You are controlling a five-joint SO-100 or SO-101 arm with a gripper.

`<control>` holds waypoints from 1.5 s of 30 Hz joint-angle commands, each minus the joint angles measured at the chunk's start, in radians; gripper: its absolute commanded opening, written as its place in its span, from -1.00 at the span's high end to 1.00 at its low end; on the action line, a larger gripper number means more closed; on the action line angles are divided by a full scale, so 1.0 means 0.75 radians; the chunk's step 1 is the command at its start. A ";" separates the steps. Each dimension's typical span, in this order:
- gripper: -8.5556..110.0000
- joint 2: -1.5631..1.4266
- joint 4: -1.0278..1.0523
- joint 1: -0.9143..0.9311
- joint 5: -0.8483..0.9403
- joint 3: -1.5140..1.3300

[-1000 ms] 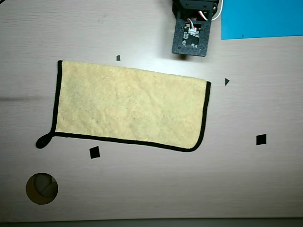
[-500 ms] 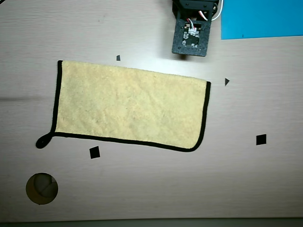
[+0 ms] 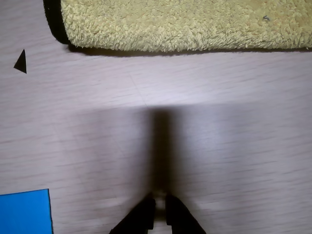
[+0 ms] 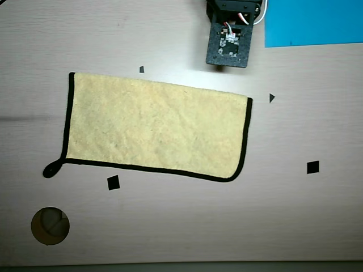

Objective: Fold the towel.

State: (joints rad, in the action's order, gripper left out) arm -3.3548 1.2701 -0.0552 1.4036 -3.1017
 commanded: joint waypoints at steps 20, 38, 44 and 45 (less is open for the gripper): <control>0.85 0.000 0.006 0.039 -0.031 -0.053; 0.70 1.152 -0.485 0.765 -1.393 0.873; 0.60 1.493 -0.777 0.851 -1.530 1.010; 0.57 1.552 -0.826 0.863 -1.548 1.027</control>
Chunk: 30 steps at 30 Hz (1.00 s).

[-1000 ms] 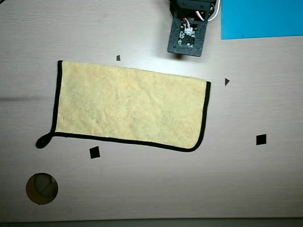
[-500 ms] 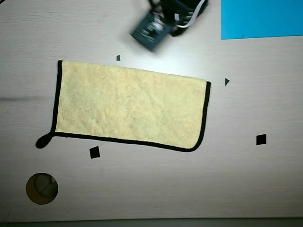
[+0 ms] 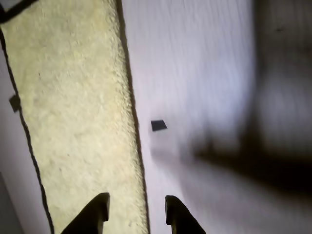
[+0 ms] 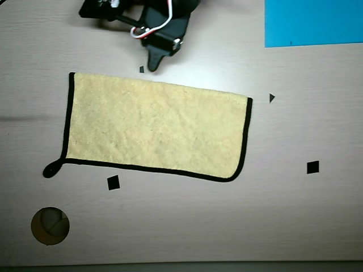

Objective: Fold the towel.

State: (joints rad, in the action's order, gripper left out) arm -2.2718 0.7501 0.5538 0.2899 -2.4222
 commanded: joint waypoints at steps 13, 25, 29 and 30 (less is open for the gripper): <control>0.54 0.689 -0.462 0.237 -0.155 0.413; 0.52 0.972 -0.603 0.252 -0.117 0.556; 0.53 1.025 -0.657 0.247 -0.112 0.599; 0.54 1.037 -0.665 0.243 -0.110 0.607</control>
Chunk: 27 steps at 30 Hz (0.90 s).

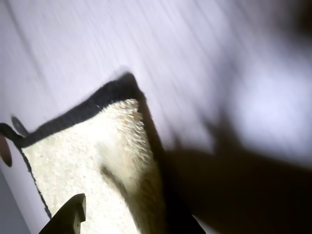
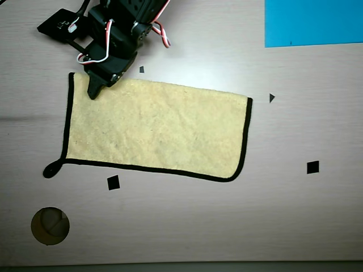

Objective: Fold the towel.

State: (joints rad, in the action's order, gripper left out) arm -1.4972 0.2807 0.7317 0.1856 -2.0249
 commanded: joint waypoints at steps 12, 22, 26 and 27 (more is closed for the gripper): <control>0.85 0.025 -0.196 -0.057 0.245 0.092; 0.85 -0.074 -0.340 -0.096 0.481 0.031; 0.85 -0.162 -0.340 -0.123 0.565 -0.022; 0.85 -0.188 -0.340 -0.131 0.595 -0.041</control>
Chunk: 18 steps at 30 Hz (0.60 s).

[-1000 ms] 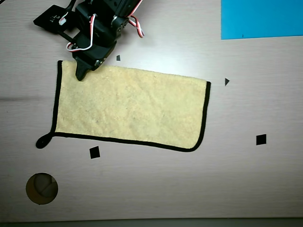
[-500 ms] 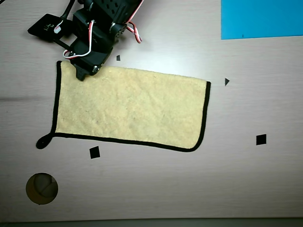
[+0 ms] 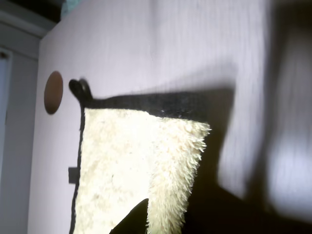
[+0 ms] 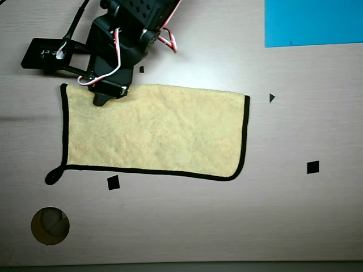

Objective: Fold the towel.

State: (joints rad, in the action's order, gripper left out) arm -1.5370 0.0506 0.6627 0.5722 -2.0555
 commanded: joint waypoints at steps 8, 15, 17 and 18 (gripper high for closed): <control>0.85 -0.417 -0.035 -0.135 0.417 -0.211; 0.85 -0.591 -0.033 -0.243 0.579 -0.274; 0.85 -0.650 -0.031 -0.290 0.638 -0.303; 0.85 -0.681 -0.031 -0.319 0.671 -0.323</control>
State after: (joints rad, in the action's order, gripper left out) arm -1.9512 0.0506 0.4832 1.0063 -2.2979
